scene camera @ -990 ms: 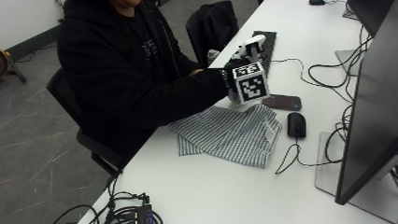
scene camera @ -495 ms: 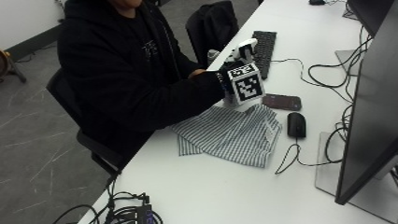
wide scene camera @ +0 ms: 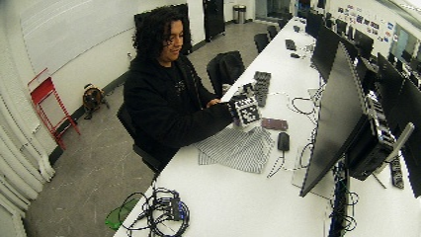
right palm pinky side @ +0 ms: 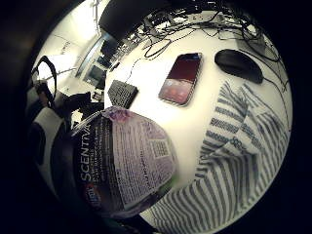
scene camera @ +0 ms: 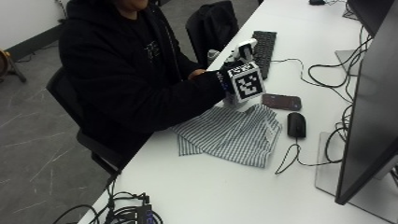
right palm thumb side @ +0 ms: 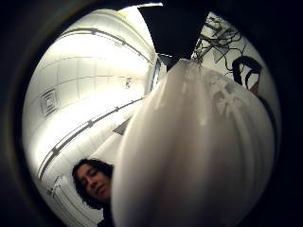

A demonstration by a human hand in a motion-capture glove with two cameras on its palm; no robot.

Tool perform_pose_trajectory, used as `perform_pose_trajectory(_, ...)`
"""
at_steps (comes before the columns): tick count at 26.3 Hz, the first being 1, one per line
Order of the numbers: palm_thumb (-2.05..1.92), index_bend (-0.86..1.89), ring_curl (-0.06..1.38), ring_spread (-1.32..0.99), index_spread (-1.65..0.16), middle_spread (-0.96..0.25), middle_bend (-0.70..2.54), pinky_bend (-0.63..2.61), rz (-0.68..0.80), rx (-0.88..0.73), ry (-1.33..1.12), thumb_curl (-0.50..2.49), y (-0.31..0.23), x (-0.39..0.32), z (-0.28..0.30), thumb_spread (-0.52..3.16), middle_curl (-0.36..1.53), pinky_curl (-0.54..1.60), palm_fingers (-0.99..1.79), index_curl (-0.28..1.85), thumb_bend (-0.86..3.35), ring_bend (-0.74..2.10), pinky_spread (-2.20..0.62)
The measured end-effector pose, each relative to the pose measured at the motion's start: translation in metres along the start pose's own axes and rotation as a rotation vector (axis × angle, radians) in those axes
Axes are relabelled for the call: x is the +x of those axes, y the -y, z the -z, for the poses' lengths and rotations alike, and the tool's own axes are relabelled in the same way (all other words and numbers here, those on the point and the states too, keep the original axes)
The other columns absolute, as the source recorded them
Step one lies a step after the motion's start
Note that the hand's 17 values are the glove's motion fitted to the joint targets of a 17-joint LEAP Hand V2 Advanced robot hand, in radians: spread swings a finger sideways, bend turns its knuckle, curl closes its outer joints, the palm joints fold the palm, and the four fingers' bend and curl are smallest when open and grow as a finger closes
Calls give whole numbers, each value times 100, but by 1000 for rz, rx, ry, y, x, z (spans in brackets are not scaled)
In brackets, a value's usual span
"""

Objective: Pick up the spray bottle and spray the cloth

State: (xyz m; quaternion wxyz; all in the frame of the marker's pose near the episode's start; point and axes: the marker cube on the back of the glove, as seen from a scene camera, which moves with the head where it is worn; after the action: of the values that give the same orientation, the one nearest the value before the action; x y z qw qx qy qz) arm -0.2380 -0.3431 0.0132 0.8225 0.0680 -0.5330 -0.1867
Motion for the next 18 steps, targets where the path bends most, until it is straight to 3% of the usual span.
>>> perform_pose_trajectory(9, 92, 20, 47, -22, -30, -20, 52, 42, 3, 22, -1, 76, 2, 2, 0, 39, 54, 38, 138, 55, -4, 73, -33)
perform_pose_trajectory(18, 91, 18, 47, -21, -30, -20, 50, 44, -24, -76, -3, 75, -3, 2, 1, 43, 53, 38, 132, 55, -4, 72, -32)
